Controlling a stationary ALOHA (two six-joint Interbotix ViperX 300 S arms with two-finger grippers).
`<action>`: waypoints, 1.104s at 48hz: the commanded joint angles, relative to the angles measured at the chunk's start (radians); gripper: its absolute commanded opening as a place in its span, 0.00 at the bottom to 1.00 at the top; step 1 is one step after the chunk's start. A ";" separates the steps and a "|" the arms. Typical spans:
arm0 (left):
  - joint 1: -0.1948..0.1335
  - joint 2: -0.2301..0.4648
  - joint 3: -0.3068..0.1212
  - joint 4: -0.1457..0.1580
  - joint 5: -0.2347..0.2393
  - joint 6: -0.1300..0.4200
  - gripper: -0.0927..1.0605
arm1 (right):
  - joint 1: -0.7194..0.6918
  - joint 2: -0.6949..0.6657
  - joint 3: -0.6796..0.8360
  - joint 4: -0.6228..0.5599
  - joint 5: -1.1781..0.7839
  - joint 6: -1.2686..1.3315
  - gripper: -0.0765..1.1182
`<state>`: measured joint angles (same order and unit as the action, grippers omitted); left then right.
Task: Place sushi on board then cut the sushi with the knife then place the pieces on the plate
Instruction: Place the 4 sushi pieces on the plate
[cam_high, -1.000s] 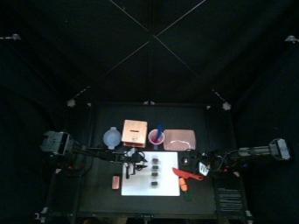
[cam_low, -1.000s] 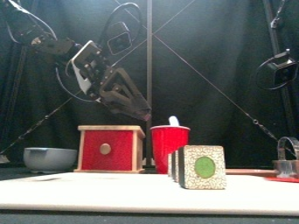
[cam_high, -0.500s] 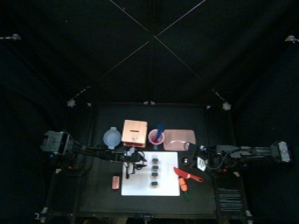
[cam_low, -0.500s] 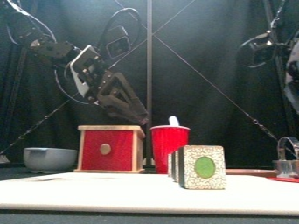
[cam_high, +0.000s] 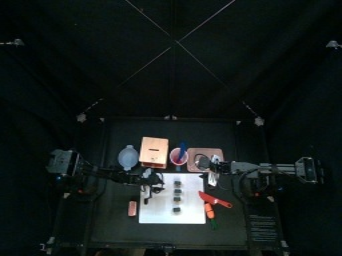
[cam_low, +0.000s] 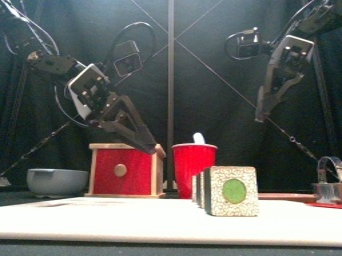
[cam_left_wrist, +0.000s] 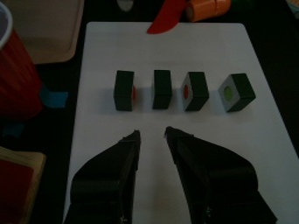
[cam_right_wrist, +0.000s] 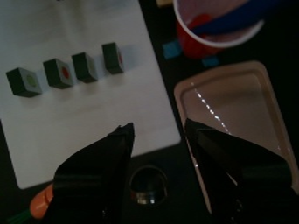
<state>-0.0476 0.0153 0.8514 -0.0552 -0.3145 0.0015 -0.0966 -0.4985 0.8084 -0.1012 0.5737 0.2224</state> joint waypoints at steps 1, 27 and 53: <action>0.003 -0.011 -0.005 -0.012 -0.009 0.000 0.70 | 0.009 0.060 -0.035 -0.008 -0.072 0.005 0.79; 0.003 -0.005 0.020 -0.014 -0.009 0.002 0.70 | 0.052 0.333 -0.092 -0.002 -0.356 0.006 0.84; 0.003 -0.002 0.029 -0.014 -0.009 0.003 0.70 | 0.057 0.515 -0.175 -0.006 -0.354 0.006 0.84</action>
<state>-0.0476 0.0199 0.8912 -0.0675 -0.3145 0.0031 -0.0353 0.0245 0.6611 -0.1058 0.2240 0.2286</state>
